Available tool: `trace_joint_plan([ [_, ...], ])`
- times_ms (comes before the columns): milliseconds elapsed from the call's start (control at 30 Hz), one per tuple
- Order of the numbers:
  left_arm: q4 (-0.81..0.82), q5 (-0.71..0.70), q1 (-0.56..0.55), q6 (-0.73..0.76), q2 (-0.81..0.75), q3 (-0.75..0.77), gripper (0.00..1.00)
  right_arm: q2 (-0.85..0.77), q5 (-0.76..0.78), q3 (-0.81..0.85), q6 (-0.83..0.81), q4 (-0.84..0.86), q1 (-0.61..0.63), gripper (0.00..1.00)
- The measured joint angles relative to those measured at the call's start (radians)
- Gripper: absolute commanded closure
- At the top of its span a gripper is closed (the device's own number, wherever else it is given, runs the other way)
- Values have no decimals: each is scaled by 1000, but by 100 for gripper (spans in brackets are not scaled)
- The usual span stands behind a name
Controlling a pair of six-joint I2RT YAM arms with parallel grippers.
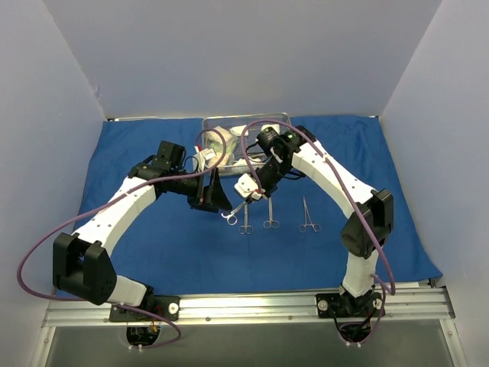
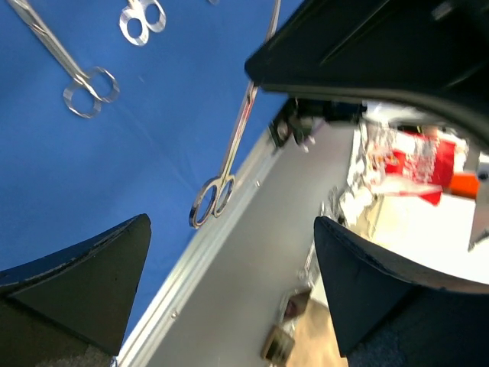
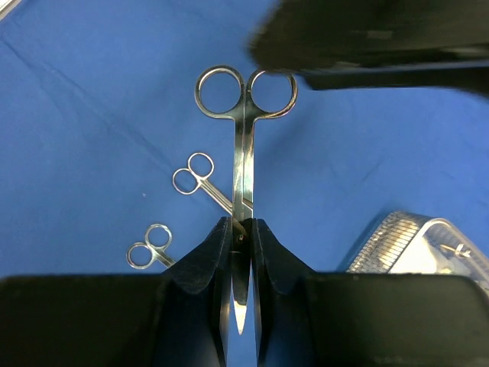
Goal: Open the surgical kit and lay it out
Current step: Place the medical item in the surgical kit.
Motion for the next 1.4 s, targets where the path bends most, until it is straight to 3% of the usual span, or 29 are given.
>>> trace_joint_plan([
  [100,-1,20,-27,13,0,-32,0,-19,5,0,-2,-1,6,100],
  [133,-3,25,-34,15,0,-39,8,-26,5,0,-2,-1,11,100],
  [533,8,88,-91,22,0,-50,30,-57,9,-4,-10,-5,31,100],
  [1000,46,131,-117,-2,1,-79,73,-57,11,-4,-13,-16,36,100],
  [1100,66,142,-117,-24,5,-97,87,-57,14,-4,-17,-18,37,100],
  [1133,78,144,-117,-37,6,-105,97,-57,16,-4,-18,-18,37,100],
  [1400,196,130,-117,-130,-8,-166,98,-61,45,-34,40,48,37,80],
])
